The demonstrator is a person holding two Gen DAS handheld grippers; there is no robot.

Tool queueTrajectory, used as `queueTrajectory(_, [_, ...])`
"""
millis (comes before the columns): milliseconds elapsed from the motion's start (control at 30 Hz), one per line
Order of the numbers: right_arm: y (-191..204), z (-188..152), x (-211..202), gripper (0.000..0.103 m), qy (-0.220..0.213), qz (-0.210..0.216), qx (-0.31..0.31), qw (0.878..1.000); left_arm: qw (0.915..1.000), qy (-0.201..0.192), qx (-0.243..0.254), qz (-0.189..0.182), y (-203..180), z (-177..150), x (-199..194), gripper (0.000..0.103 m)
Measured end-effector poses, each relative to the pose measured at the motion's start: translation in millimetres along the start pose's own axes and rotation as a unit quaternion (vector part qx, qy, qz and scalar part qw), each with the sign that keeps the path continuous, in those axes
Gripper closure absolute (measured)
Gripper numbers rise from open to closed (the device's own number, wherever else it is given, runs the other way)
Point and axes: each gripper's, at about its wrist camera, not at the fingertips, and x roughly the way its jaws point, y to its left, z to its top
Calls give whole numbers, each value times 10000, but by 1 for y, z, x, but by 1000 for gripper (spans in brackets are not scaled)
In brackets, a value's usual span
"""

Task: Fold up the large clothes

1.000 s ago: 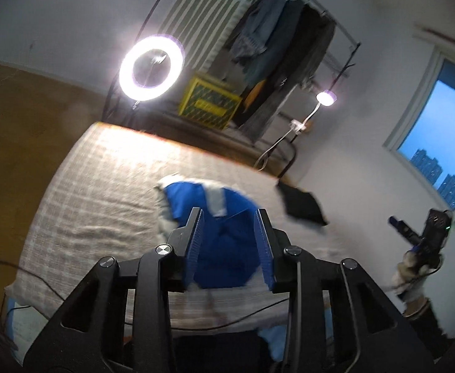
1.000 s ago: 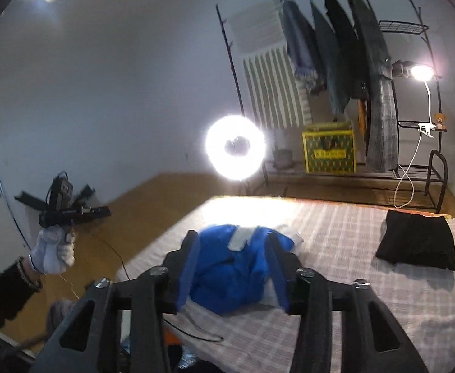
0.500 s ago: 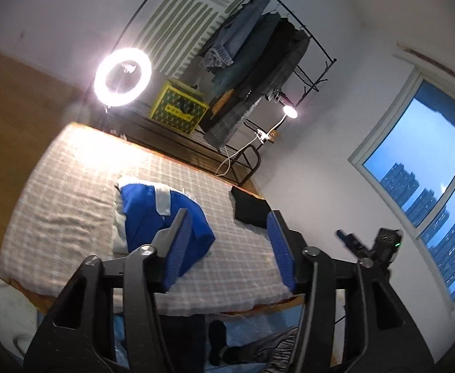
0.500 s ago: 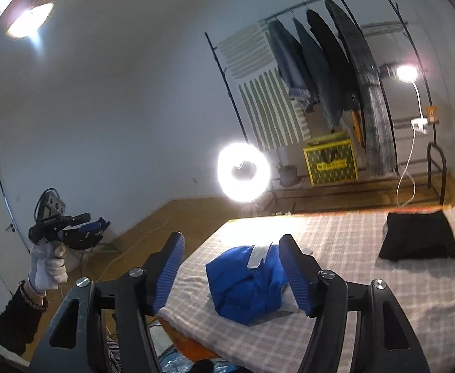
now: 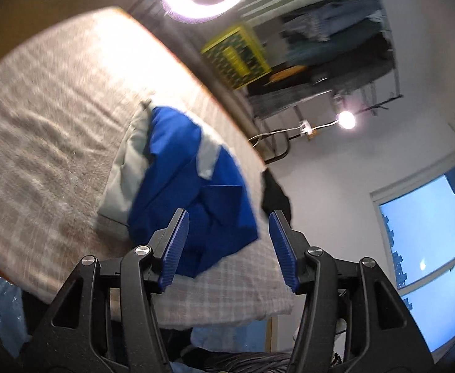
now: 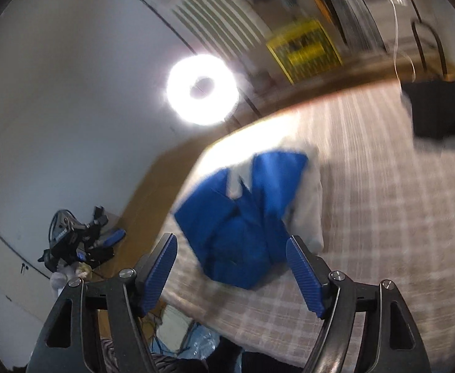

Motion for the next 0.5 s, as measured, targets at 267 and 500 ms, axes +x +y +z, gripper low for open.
queueTrajectory(267, [-36,11,74,18,454,-215,149,9986,9975,179,-676,62,52,33,57,48])
queueTrajectory(500, [-59,10,123,21,934,-100,364,9949,9951,456,-882,-13,75,56,92,48])
